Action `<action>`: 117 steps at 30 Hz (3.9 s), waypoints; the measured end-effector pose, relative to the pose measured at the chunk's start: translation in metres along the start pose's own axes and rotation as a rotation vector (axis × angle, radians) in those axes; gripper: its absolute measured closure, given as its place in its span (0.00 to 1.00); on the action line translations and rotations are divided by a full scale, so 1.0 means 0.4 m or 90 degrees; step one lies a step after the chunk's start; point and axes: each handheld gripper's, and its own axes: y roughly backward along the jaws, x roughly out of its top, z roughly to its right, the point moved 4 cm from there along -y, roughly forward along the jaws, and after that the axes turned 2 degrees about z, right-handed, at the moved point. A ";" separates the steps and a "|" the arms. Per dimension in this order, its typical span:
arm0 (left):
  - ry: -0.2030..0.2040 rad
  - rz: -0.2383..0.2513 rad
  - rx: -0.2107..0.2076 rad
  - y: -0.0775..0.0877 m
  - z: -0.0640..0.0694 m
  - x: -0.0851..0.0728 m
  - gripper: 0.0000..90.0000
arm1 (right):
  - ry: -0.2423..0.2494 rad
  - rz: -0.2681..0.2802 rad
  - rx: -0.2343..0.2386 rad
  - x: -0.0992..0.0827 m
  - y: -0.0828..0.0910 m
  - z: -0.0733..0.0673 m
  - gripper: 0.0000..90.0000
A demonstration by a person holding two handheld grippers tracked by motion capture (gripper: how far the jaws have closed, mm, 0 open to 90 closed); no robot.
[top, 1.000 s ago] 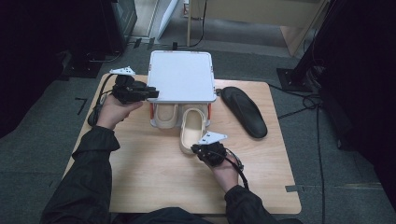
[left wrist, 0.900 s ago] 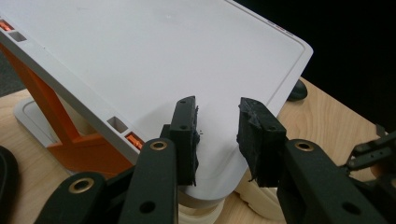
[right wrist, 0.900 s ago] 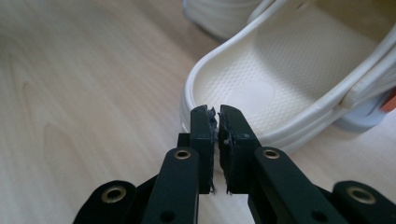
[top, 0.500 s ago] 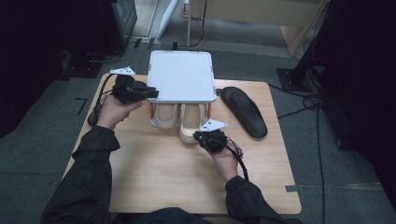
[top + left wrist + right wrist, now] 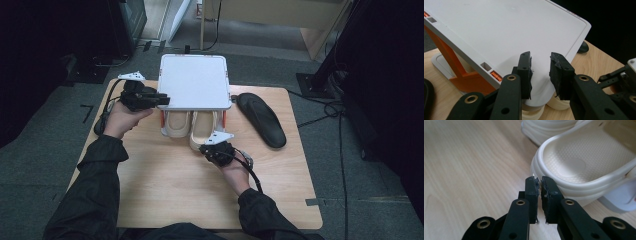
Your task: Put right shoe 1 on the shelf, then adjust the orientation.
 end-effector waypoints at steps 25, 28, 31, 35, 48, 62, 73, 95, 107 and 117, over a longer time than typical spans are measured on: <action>-0.012 0.002 0.003 0.000 0.004 -0.002 0.78 | -0.084 0.026 0.024 0.013 -0.025 0.088 0.81; -0.019 0.002 0.009 -0.002 0.008 -0.001 0.74 | -0.095 0.024 0.048 0.014 -0.009 0.080 0.79; -0.014 0.004 0.004 -0.003 0.011 0.000 0.70 | -0.094 0.035 0.058 0.016 0.012 0.074 0.75; -0.020 0.016 0.014 -0.005 0.014 -0.004 0.68 | -0.084 0.038 0.063 0.009 0.037 0.067 0.67; 0.001 0.013 0.017 0.005 0.020 -0.004 0.59 | -0.118 0.061 0.091 -0.028 0.105 0.080 0.57; 0.001 0.014 0.067 0.100 0.024 -0.018 0.56 | -0.099 0.061 0.103 -0.055 0.162 0.075 0.56; 0.032 0.010 0.095 0.145 -0.028 -0.090 0.60 | -0.105 0.082 0.094 -0.056 0.190 0.106 0.55; 0.070 -0.012 0.156 0.165 -0.207 -0.225 0.88 | -0.093 0.055 0.129 -0.041 0.142 0.058 0.62; 0.112 -0.034 0.184 0.167 -0.312 -0.283 0.94 | -0.101 0.060 0.114 -0.050 0.151 0.064 0.62; 0.137 -0.055 0.195 0.138 -0.354 -0.306 0.93 | -0.107 0.059 0.095 -0.065 0.160 0.078 0.63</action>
